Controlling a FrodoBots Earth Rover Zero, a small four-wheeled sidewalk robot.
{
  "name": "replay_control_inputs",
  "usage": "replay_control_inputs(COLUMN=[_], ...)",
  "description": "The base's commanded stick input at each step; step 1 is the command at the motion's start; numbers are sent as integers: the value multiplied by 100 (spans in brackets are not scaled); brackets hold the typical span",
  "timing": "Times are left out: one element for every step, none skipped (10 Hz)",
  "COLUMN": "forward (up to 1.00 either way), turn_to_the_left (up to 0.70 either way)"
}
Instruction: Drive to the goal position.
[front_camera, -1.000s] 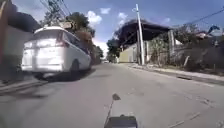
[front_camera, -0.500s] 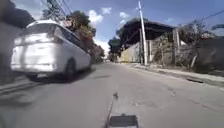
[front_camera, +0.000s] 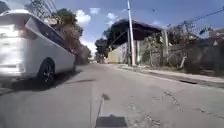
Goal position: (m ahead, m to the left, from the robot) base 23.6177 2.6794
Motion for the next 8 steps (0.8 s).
replay_control_inputs(forward=[100,100,100,100,100,100,100,100], turn_to_the_left=[2,15,37,36,28,0,0,0])
